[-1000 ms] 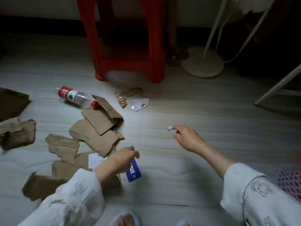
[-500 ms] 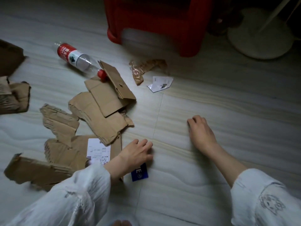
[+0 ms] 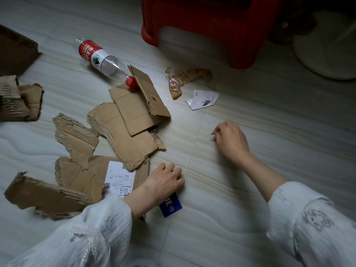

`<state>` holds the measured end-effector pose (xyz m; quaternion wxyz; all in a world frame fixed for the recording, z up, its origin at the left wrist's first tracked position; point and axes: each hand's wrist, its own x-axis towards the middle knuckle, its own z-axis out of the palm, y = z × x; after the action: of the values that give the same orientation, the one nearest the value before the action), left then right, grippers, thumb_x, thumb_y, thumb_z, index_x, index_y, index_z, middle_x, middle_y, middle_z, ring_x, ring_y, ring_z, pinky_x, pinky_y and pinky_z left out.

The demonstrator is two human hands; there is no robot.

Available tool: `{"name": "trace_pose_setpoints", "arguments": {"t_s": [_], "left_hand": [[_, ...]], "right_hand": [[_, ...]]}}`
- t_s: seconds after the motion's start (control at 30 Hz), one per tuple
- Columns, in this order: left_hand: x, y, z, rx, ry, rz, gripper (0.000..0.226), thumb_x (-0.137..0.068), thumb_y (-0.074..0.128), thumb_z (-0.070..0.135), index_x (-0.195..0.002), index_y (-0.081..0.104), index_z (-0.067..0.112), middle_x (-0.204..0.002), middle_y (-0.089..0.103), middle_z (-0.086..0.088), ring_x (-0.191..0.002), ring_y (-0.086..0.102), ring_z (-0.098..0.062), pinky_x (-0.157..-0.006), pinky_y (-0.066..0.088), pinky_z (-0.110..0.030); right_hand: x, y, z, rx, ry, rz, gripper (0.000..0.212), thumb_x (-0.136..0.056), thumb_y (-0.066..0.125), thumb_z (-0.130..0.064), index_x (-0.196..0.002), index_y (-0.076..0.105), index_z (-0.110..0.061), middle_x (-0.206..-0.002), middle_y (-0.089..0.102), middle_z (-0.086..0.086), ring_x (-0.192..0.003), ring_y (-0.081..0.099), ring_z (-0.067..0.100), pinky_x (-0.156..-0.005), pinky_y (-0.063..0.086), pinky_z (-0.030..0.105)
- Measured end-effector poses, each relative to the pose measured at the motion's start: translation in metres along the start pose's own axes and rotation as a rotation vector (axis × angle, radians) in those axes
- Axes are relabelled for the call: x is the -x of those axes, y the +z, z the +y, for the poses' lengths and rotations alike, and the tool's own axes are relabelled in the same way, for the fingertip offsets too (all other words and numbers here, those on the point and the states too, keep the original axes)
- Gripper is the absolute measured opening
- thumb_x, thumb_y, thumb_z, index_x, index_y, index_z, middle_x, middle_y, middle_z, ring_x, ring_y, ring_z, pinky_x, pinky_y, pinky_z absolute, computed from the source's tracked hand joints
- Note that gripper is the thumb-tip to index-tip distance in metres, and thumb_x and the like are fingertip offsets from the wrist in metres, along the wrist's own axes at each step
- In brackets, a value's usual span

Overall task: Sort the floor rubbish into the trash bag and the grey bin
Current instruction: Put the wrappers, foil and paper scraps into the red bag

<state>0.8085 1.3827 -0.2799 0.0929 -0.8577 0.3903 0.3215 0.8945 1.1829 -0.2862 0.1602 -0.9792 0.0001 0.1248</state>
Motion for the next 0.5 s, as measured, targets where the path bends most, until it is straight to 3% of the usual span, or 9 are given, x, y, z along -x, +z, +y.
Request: {"name": "trace_pose_setpoints", "arguments": {"t_s": [0.07,0.17,0.27,0.4,0.5], "left_hand": [[0.001,-0.001,-0.002,0.043,-0.003,0.005,0.052,-0.084,0.062,0.022,-0.128,0.037,0.012,-0.13,0.034,-0.013,-0.117,0.035,-0.028,-0.096,0.033,-0.039],[0.002,-0.001,-0.008,0.105,-0.023,-0.003,0.043,-0.086,0.057,0.019,-0.122,0.037,0.009,-0.125,0.043,-0.011,-0.114,0.041,-0.026,-0.091,0.034,-0.036],[0.002,-0.008,-0.024,0.237,-0.1,0.052,0.022,-0.09,0.047,0.012,-0.112,0.043,0.01,-0.115,0.05,-0.009,-0.107,0.048,-0.026,-0.08,0.036,-0.034],[-0.015,-0.029,-0.04,0.37,-0.167,0.369,0.016,-0.094,0.044,0.013,-0.104,0.053,0.006,-0.105,0.05,-0.012,-0.097,0.049,-0.029,-0.071,0.033,-0.034],[-0.041,-0.051,-0.048,0.382,-0.238,0.569,0.021,-0.095,0.045,0.022,-0.106,0.053,0.006,-0.121,0.048,-0.015,-0.108,0.046,-0.029,-0.085,0.042,-0.039]], "right_hand": [[-0.022,-0.002,-0.012,0.033,-0.101,0.042,0.023,-0.093,0.047,-0.015,-0.107,0.059,-0.001,-0.126,0.052,0.015,-0.125,0.041,0.031,-0.098,0.034,0.037],[-0.048,0.005,-0.025,0.15,-0.229,-0.111,0.034,-0.096,0.041,-0.018,-0.125,0.049,0.0,-0.154,0.022,0.013,-0.144,0.014,0.025,-0.116,0.019,0.038],[-0.052,0.012,-0.023,0.193,-0.265,-0.242,0.035,-0.097,0.041,-0.019,-0.126,0.048,-0.002,-0.158,0.009,0.01,-0.146,0.008,0.023,-0.117,0.018,0.04],[-0.022,0.009,0.009,0.14,-0.256,-0.134,0.023,-0.092,0.048,-0.012,-0.107,0.059,0.001,-0.15,0.033,0.014,-0.136,0.035,0.028,-0.108,0.031,0.037],[0.012,0.004,0.038,0.127,-0.2,0.017,0.011,-0.082,0.056,-0.006,-0.086,0.063,0.001,-0.107,0.066,0.022,-0.095,0.063,0.038,-0.078,0.048,0.042]]}}
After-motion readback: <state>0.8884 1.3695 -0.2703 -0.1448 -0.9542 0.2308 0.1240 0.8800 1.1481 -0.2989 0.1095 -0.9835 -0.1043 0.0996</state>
